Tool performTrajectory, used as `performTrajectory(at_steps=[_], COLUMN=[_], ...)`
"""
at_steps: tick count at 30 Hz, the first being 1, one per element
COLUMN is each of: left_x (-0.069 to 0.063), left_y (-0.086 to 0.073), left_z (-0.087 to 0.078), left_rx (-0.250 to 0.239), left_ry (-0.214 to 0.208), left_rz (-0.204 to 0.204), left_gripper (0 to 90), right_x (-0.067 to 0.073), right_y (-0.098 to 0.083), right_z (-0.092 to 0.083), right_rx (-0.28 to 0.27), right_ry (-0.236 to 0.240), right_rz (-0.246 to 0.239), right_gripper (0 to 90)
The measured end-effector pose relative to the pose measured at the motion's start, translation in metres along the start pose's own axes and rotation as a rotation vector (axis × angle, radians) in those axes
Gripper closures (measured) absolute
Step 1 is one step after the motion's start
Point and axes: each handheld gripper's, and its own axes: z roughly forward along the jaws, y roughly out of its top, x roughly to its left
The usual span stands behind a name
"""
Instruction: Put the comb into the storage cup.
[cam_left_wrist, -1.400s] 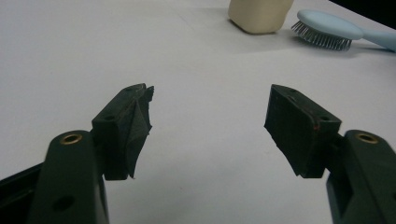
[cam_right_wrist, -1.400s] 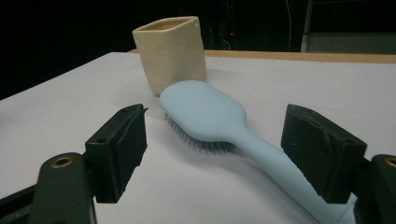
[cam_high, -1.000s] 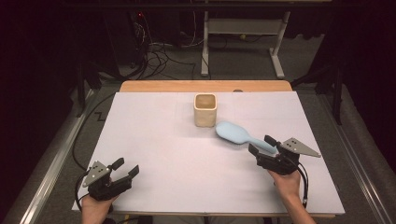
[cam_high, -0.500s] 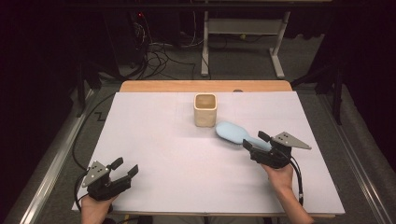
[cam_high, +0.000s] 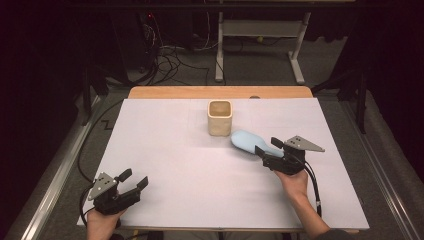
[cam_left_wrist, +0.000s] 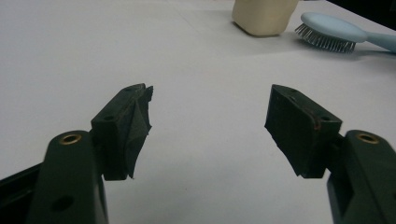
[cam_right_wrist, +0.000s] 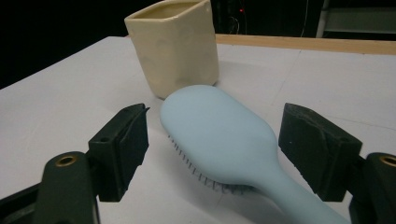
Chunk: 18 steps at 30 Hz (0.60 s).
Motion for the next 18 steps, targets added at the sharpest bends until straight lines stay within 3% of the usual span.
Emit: performTrajectory(at_steps=[6, 15, 18], left_x=[0.000, 0.000, 0.000], left_y=[0.000, 0.000, 0.000], left_z=[0.000, -0.001, -0.001], left_rx=[0.002, -0.008, -0.007], left_ry=[0.000, 0.005, 0.006], left_rz=[-0.006, -0.010, -0.008], left_gripper=[31.4, 31.8, 31.8], right_x=[0.002, -0.005, -0.006], right_y=[0.005, 0.014, 0.015], right_z=[0.006, 0.010, 0.009], right_rx=[0.001, 0.054, 0.055], right_ry=[0.005, -0.003, -0.004], right_rz=[-0.004, 0.081, 0.080], right_gripper=[26.1, 25.9, 25.9])
